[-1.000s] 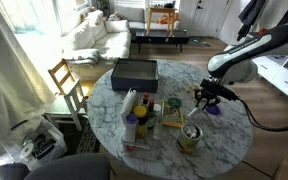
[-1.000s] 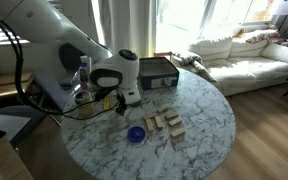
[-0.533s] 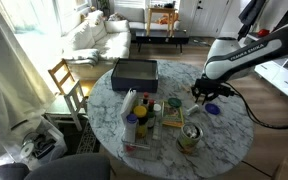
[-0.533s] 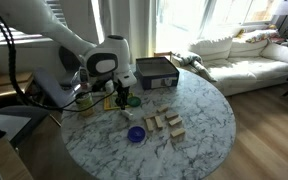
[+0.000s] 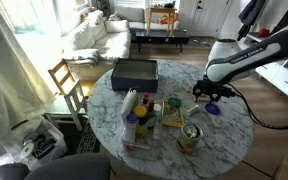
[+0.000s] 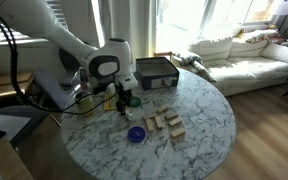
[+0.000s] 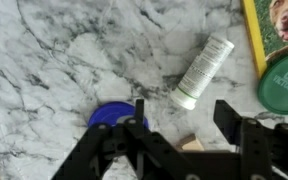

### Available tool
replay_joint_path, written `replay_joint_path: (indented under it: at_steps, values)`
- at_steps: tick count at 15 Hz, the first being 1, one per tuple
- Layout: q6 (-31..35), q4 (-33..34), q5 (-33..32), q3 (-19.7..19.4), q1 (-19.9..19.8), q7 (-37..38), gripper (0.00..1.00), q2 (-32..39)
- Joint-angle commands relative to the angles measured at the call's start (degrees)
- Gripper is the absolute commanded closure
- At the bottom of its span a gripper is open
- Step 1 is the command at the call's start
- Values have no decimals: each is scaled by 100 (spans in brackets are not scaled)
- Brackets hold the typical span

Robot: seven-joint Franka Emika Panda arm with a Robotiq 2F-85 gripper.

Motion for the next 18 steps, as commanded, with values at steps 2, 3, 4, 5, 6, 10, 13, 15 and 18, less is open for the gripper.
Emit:
replay_joint_path:
  at_steps: [2, 3, 4, 5, 6, 10, 13, 15, 18]
  values:
    - [-33, 121, 1291, 406, -624, -804, 0, 275]
    - [-72, 159, 1568, 468, -711, -960, 0, 338]
    - [-102, 198, 1824, 523, -794, -1116, 0, 426]
    - [-111, 223, 2018, 559, -843, -1233, 4, 481]
    - [-126, 256, 2280, 619, -935, -1400, 8, 556]
    - [-163, 369, 3069, 727, -1163, -1831, 14, 734]
    - [-119, 430, 3365, 668, -1227, -2029, 7, 839]
    - [-124, 469, 3484, 627, -1242, -2116, 8, 903]
    - [-170, 532, 3553, 598, -1248, -2169, 40, 1012]
